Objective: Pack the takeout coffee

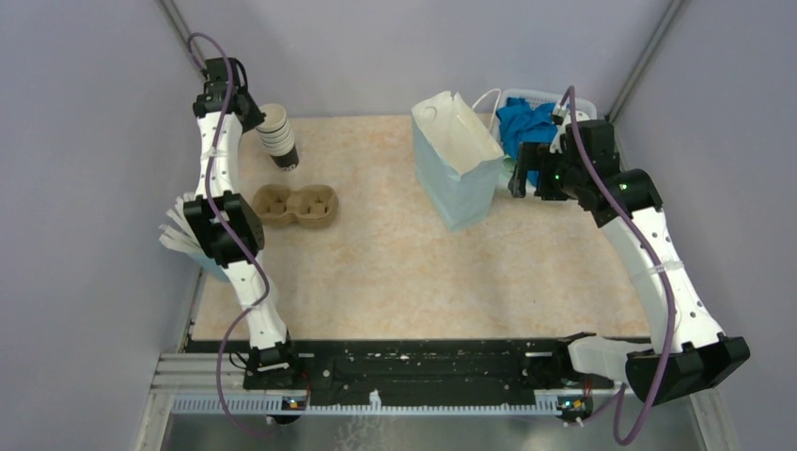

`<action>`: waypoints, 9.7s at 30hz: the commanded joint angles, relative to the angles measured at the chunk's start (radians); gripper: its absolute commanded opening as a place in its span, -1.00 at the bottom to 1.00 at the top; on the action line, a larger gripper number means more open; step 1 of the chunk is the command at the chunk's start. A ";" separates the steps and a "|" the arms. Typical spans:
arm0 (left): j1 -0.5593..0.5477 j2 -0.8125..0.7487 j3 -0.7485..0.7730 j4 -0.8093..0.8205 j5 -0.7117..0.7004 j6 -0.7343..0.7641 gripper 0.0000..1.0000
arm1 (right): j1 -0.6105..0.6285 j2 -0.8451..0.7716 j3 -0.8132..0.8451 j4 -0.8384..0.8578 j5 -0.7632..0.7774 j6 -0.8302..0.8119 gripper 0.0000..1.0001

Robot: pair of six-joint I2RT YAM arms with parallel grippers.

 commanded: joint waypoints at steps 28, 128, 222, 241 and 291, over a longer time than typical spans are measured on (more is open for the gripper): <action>-0.001 0.013 0.091 0.014 -0.001 -0.007 -0.86 | -0.002 0.008 0.003 0.048 -0.019 -0.028 0.97; -1.081 -0.964 -1.087 -0.231 -0.355 -0.484 0.76 | -0.002 -0.412 -0.077 -0.258 -0.290 0.026 0.97; -0.063 -0.550 -1.185 -0.296 -0.203 -0.080 -0.65 | 0.173 -0.400 -0.309 -0.115 -0.237 0.027 0.97; -0.065 -0.558 -1.109 -0.376 -0.205 -0.112 -1.00 | 0.173 -0.411 -0.312 -0.121 -0.232 0.025 0.97; -0.207 -0.430 -1.024 -0.582 -0.421 -0.334 -1.00 | 0.218 -0.413 -0.317 -0.124 -0.191 0.008 0.97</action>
